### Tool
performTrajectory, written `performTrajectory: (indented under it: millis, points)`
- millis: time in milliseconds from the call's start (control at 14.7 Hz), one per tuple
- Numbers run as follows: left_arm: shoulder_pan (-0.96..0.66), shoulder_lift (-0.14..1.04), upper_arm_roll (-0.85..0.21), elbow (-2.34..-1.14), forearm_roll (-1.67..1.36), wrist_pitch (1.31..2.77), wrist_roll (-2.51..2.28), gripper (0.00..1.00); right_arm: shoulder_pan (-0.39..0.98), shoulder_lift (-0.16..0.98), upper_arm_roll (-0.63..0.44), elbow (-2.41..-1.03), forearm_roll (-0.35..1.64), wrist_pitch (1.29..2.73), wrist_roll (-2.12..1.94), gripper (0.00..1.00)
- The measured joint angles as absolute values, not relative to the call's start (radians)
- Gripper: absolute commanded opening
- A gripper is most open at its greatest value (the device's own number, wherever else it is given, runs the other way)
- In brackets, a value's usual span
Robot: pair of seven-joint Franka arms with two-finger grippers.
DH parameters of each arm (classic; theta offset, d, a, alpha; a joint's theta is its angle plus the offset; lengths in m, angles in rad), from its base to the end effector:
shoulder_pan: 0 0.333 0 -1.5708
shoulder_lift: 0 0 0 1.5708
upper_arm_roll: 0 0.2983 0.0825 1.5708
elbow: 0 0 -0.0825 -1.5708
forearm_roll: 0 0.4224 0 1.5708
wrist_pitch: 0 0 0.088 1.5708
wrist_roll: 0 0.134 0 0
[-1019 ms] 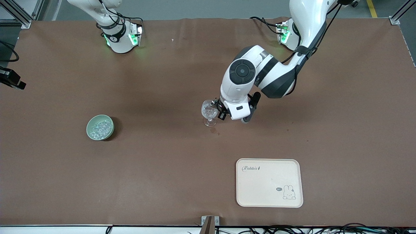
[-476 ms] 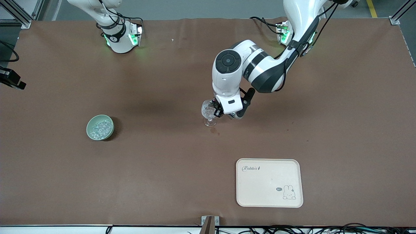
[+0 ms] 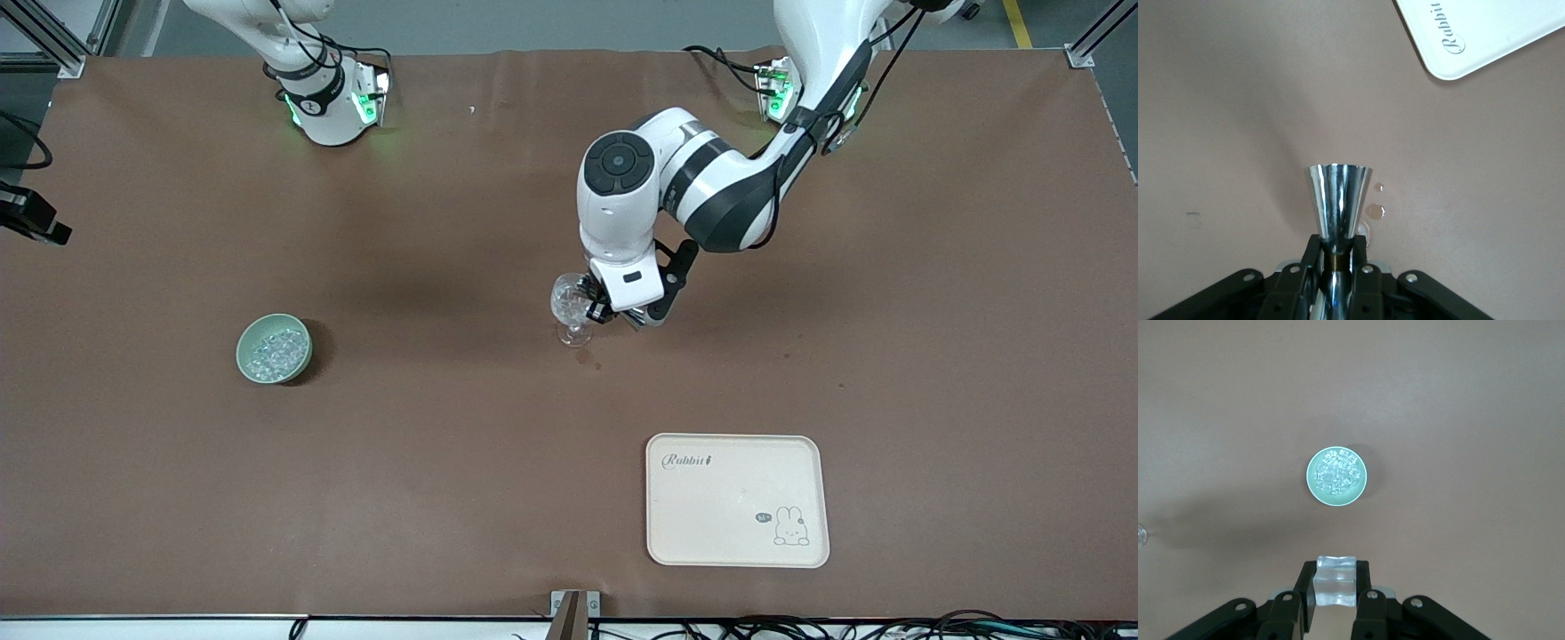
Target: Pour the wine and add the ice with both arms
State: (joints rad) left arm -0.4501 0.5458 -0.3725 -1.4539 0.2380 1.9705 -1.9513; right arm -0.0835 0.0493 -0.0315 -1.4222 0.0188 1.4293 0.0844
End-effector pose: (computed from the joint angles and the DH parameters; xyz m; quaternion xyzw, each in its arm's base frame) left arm 0.5367 -0.4942 0.3289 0.8557 0.5172 0.0155 0.0021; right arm 0.5880 -0.0647 0.6133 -0.9949 0.0984 0.0210 0.0089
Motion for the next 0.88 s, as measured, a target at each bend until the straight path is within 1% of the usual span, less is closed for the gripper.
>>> performTrajectory:
  millis: [204,476,612,883]
  points:
    - [-0.409,0.546,-0.362,-1.436,0.005,1.971,-1.924,0.00,-0.083,0.049,-0.031,-1.422,0.019,1.429,0.084,0.01]
    - [-0.241,0.551,-0.357,-1.431,-0.335,1.972,-1.739,0.01,-0.059,0.049,-0.021,-1.422,0.025,1.408,0.103,0.00]
    - [-0.128,0.572,-0.353,-1.431,-0.514,1.972,-1.600,0.01,0.022,0.049,-0.017,-1.422,0.029,1.400,0.203,0.00]
    - [0.078,0.666,-0.349,-1.430,-0.774,1.972,-1.319,0.02,0.270,0.062,0.016,-1.425,0.031,1.431,0.511,0.00]
